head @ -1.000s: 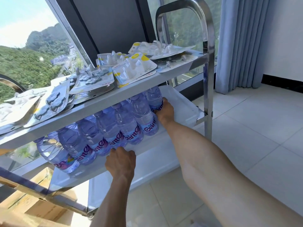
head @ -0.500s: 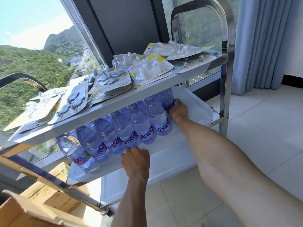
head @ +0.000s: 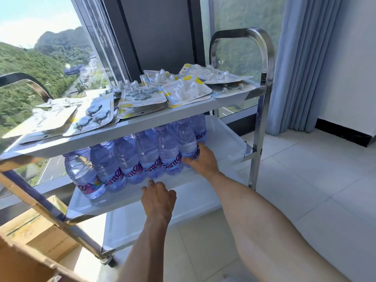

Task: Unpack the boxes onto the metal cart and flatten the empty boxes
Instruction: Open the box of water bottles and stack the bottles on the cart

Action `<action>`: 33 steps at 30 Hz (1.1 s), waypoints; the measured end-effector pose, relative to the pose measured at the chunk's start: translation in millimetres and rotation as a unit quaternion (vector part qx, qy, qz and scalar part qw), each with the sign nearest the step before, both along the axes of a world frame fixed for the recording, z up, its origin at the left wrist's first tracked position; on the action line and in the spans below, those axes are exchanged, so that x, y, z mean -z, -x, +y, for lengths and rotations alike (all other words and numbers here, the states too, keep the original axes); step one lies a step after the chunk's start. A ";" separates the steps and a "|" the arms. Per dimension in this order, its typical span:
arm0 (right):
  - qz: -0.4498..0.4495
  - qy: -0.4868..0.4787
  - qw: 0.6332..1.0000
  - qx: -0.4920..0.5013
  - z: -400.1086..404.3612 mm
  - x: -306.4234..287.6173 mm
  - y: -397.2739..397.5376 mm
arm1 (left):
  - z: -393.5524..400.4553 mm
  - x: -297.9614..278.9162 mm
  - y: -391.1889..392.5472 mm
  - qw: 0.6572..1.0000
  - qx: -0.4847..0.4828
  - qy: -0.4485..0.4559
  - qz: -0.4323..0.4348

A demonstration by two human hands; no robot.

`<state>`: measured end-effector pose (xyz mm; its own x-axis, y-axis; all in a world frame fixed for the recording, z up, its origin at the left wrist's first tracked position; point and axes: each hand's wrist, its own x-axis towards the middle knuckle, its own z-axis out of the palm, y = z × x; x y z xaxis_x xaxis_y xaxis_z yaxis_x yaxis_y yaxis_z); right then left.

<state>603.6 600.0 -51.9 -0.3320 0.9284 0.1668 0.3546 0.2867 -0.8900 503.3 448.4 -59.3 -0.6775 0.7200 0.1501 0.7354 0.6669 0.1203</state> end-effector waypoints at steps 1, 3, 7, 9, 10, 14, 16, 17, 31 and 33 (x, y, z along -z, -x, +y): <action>-0.001 0.004 1.000 0.001 -0.8 -2.0 1.7 | -0.2 -1.2 1.5 1.000 0.003 0.002 -0.002; -0.012 0.009 1.000 0.007 0.0 -5.9 5.0 | 0.2 -5.1 5.3 1.000 0.009 0.002 -0.003; -0.015 0.010 0.999 0.033 -0.1 -6.7 7.6 | 4.9 -14.2 10.9 1.000 0.020 -0.014 -0.012; -0.018 0.002 0.998 0.065 -1.0 -5.1 8.4 | 6.6 -16.4 12.9 0.999 0.022 -0.021 -0.020; -0.019 -0.001 0.996 0.083 -1.0 -4.2 7.9 | 7.1 -16.7 13.4 0.999 0.025 -0.023 -0.020; -0.013 0.000 0.992 0.124 6.0 -5.6 4.2 | 7.8 -16.0 18.5 0.999 0.035 -0.018 -0.015; -0.023 0.001 0.989 0.144 11.7 -7.1 2.8 | 8.8 -16.6 19.8 0.999 0.036 -0.018 -0.020; -0.034 -0.001 0.987 0.158 14.2 -7.5 3.5 | 10.0 -17.0 20.9 0.999 0.034 -0.021 -0.025; -0.037 0.008 0.965 0.260 43.5 -3.4 30.3 | 14.8 -9.9 25.8 0.999 0.017 -0.024 -0.024; -0.069 -0.011 0.952 0.299 30.6 -2.0 31.2 | 13.9 -10.1 24.8 0.999 0.018 -0.029 -0.030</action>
